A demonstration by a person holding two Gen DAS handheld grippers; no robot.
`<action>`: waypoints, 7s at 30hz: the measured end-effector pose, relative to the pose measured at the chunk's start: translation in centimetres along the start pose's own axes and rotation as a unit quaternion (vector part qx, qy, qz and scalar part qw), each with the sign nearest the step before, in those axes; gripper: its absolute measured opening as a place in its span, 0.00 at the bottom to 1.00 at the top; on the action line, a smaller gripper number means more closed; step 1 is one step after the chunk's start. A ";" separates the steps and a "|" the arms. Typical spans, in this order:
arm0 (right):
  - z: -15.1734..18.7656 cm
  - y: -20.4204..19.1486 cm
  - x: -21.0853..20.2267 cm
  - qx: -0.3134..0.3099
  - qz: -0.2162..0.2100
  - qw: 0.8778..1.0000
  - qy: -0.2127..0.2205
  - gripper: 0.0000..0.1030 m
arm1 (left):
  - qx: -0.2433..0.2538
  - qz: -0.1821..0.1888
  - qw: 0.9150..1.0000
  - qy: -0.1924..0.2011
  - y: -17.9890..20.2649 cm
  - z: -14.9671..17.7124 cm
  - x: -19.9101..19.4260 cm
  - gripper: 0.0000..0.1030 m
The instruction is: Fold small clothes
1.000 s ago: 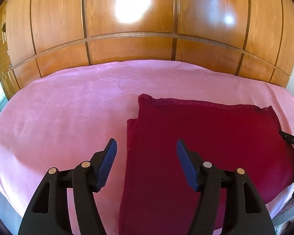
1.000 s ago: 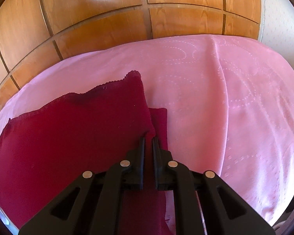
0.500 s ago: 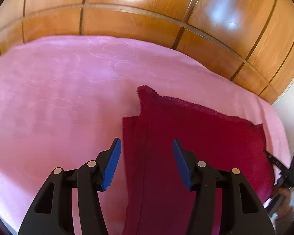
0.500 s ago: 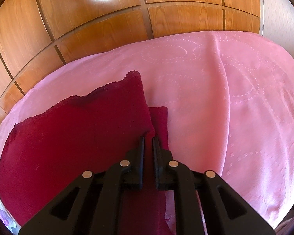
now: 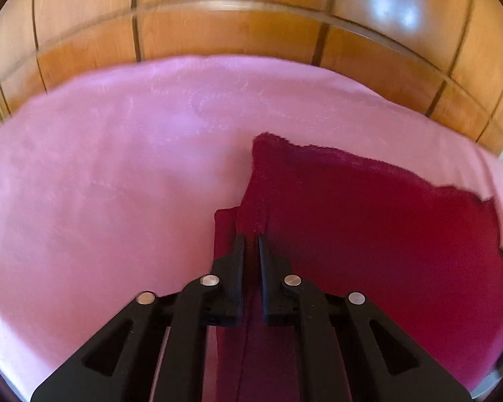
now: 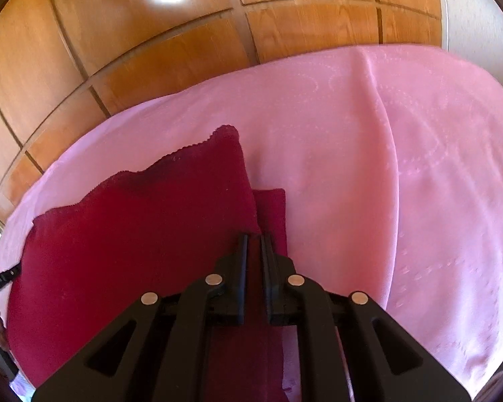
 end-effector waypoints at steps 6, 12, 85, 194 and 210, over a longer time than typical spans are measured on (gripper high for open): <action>-0.2 0.2 -1.5 0.021 -0.031 0.999 -0.007 0.37 | -0.011 -0.015 0.999 0.046 0.2 0.1 -5.2 0.22; 2.4 0.5 -3.9 0.035 -0.069 0.997 -0.029 0.62 | 0.026 0.004 0.998 0.051 2.5 2.0 -7.8 0.22; 9.5 -37.0 -7.1 -0.111 -0.366 0.911 -0.156 0.21 | -0.213 0.230 0.949 0.014 -5.3 0.6 -11.2 0.39; -3.8 -17.9 -4.7 0.015 -0.348 0.937 -0.020 0.41 | -0.111 0.383 0.917 -0.016 9.2 0.7 -8.6 0.31; -3.5 5.8 0.4 0.091 -0.085 0.992 -0.005 0.71 | 0.089 0.329 0.937 -0.071 32.5 -0.1 1.1 0.51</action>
Point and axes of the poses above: each gripper's, at about its wrist camera, not at the fingertips, and x roughly the way its jaws point, y to its right, z to its underside, the point moved 8 cm from there along x, roughly the way its jaws point, and after that the axes turned 10 degrees about y, right-handed, at the moved point
